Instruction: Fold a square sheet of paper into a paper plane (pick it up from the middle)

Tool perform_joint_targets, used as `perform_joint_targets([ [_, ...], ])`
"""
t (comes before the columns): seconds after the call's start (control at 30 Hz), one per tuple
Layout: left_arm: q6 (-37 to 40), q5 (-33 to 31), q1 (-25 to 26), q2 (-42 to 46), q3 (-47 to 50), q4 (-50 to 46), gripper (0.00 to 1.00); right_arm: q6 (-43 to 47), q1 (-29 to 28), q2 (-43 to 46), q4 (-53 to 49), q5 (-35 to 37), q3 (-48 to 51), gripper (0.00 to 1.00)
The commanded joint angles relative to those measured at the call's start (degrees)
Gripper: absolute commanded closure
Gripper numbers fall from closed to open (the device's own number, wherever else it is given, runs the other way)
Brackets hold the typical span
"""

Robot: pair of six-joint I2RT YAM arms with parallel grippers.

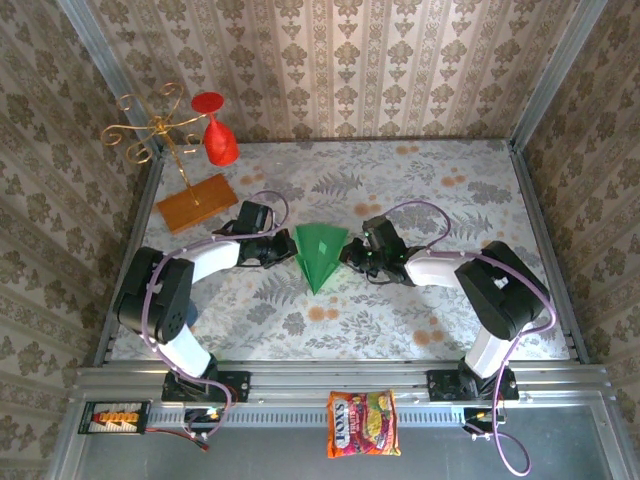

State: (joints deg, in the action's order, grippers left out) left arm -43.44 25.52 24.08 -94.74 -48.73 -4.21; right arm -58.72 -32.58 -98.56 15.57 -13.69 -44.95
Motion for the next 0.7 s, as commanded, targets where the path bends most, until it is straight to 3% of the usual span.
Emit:
perform_joint_targets([
  [0.0,-1.7,-0.2,0.4,-1.5,0.6,0.4,0.96,-0.6,0.4,-1.6,-0.5,0.3,0.4,0.91],
  [0.47,-2.0,-0.7,0.4,-2.2,0.6,-1.0,0.96,-2.5,0.5,-3.3,-0.3,0.0,0.0,0.90],
  [0.67,-1.4,3.2,0.6,-1.7,-0.9,-0.7,0.96,-0.7,0.8,-0.6,-0.9,-2.6,-2.2,0.76],
])
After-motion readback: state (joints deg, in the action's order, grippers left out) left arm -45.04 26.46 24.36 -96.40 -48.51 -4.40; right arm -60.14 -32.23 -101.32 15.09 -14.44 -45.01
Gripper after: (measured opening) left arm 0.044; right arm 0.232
